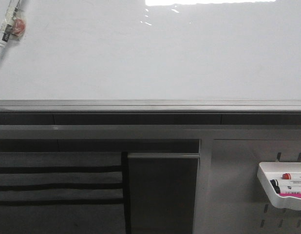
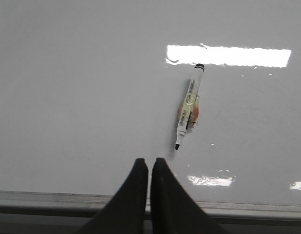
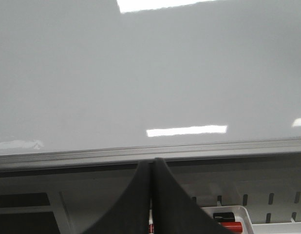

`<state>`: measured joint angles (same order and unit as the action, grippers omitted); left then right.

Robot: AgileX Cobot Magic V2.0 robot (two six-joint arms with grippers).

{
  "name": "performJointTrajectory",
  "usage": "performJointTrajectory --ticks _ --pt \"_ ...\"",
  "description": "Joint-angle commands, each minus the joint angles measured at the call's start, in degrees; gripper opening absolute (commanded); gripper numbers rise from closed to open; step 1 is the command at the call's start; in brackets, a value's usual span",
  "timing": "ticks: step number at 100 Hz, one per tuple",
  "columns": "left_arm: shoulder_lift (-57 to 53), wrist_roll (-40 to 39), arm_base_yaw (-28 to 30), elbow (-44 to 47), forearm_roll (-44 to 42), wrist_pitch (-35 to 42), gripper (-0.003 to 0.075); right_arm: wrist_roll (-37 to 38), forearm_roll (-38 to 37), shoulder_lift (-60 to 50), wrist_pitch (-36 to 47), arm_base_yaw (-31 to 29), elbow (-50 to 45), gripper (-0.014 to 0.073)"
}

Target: Write number 3 on whiteboard

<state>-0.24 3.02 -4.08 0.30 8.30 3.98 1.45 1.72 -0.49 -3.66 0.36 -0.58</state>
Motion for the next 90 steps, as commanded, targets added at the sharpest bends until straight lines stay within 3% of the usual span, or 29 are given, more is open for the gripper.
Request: performJointTrajectory --ticks 1,26,45,62,90 --pt "-1.62 -0.5 -0.14 -0.74 0.64 4.43 -0.002 -0.16 1.13 -0.94 4.52 -0.38 0.17 -0.0068" --pt "0.72 -0.4 -0.14 -13.13 1.08 -1.7 -0.002 -0.16 2.08 1.98 -7.44 -0.38 13.65 -0.0068" --pt "10.76 -0.4 -0.14 -27.6 -5.53 -17.45 -0.002 -3.15 2.08 11.51 -17.21 -0.38 26.09 -0.0068" --pt "21.17 0.11 -0.14 -38.1 -5.97 -28.24 -0.002 -3.15 2.62 22.54 -26.72 -0.38 37.01 -0.0068" --pt "30.61 0.11 -0.14 -39.74 -3.73 -30.66 -0.002 -2.85 3.34 31.73 -30.99 -0.38 41.59 -0.0068"
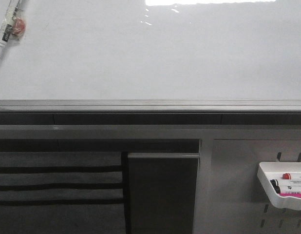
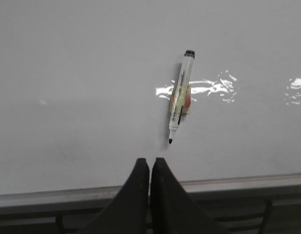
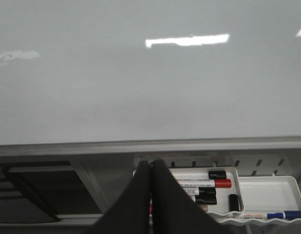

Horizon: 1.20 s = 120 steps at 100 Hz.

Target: Write number 3 on whiteboard

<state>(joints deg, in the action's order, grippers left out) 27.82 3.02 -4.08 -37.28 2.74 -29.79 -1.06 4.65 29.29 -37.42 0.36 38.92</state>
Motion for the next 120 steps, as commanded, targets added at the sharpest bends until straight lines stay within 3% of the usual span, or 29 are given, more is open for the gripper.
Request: performJointTrajectory --ticks 1,26,37,44,55,61,66,85,120 --pt "2.72 0.11 -0.14 -2.16 1.98 3.11 -0.002 -0.34 0.41 2.18 2.76 -0.38 2.09 -0.0068" --pt "7.88 0.11 -0.14 -2.16 2.35 3.49 -0.002 -2.59 0.56 6.01 1.96 -0.38 2.09 -0.0062" --pt "10.54 0.24 -0.14 -2.16 1.27 4.36 0.0018 -5.63 2.03 7.02 1.96 -0.27 2.09 0.0025" --pt "12.56 0.24 -0.14 -2.16 0.55 5.87 0.0123 -8.28 4.77 7.45 2.25 0.14 2.09 0.0143" --pt "15.82 0.47 -0.14 -2.16 0.41 9.86 0.0377 -10.07 8.21 8.55 3.34 1.21 2.09 0.0337" --pt "17.88 1.84 -0.14 -2.39 0.41 12.08 0.0496 -10.33 9.67 9.21 3.99 1.79 2.09 0.0392" --pt "19.57 2.07 -0.14 -2.76 0.8 12.96 0.0542 -10.98 11.06 9.68 4.43 2.53 2.09 0.0405" --pt "28.25 6.12 -2.57 -5.48 0.8 15.67 0.0546 -11.14 11.84 10.84 7.61 5.7 2.09 0.0403" --pt "44.15 6.23 -6.43 -10.53 -3.32 25.35 0.0546 -11.14 11.84 11.41 8.42 7.35 2.09 0.0398"
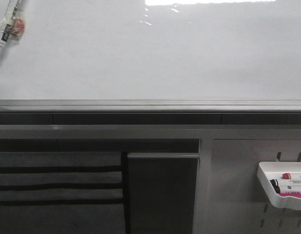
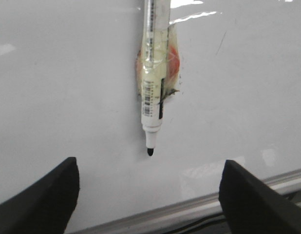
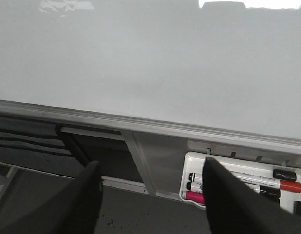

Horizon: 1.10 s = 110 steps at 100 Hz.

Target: Write number 3 on whiteboard

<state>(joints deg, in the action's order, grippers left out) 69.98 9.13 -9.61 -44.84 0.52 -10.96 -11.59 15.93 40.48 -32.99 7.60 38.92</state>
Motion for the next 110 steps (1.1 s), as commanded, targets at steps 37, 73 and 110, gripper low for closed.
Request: performJointTrajectory --ticks 37,73,110 --pt "11.32 0.12 -0.77 -5.36 -4.54 15.21 0.0546 -0.61 0.56 0.22 3.12 0.11 2.09 0.0398" --pt "12.6 0.12 -0.77 -5.36 -4.57 19.52 0.0459 -0.61 0.56 0.22 1.79 0.11 2.09 0.0398" --pt "10.6 0.01 -0.77 -5.36 -4.34 17.5 0.0036 -0.61 0.56 0.22 0.99 0.11 2.09 0.0398"
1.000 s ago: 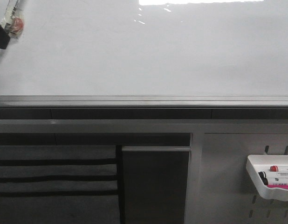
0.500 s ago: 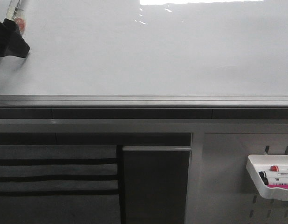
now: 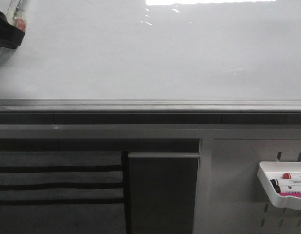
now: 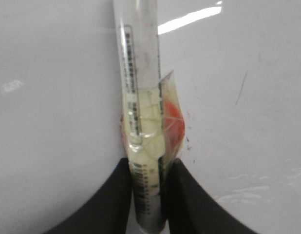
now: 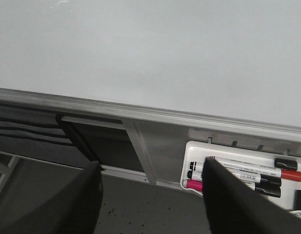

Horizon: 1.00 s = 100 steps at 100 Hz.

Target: Write number 3 on whiteboard

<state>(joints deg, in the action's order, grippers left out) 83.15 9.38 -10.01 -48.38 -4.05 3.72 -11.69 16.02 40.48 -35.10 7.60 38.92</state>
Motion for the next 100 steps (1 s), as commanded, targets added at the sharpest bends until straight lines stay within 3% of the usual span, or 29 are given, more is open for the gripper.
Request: performJointTrajectory --ticks 1,10,28,51,61,73,85,100 --pt "-2.8 -0.24 -0.38 -1.82 0.22 2.68 0.0027 -0.51 0.46 0.22 3.1 0.11 2.09 0.0398" --pt "-4.5 -0.24 -0.38 -1.82 0.6 1.26 -0.0022 -0.51 0.46 0.22 3.1 0.11 2.09 0.0398" --pt "-9.43 -0.35 -2.11 -1.82 2.39 -6.73 -0.002 -0.51 2.82 0.73 2.93 0.34 2.3 0.0398" --pt "-13.86 4.57 -11.38 -5.0 2.84 -31.68 -0.002 -4.81 4.66 7.75 -8.75 2.79 9.09 0.0398" --pt "-13.86 12.16 -16.47 -7.63 5.64 -44.45 -0.002 -12.88 9.25 11.63 -12.28 4.86 12.6 0.0398" --pt "-13.86 26.19 -21.66 -9.48 16.17 -53.84 -0.002 -25.38 15.88 16.58 -17.65 8.47 16.11 0.0398" --pt "-13.86 37.67 -25.79 -10.49 28.31 -56.38 -0.002 -35.61 20.94 22.06 -24.88 12.86 20.18 0.0398" --pt "-13.86 43.4 -30.42 -10.49 31.09 -55.94 -0.002 -41.97 23.38 27.48 -27.32 18.66 24.9 0.0398"
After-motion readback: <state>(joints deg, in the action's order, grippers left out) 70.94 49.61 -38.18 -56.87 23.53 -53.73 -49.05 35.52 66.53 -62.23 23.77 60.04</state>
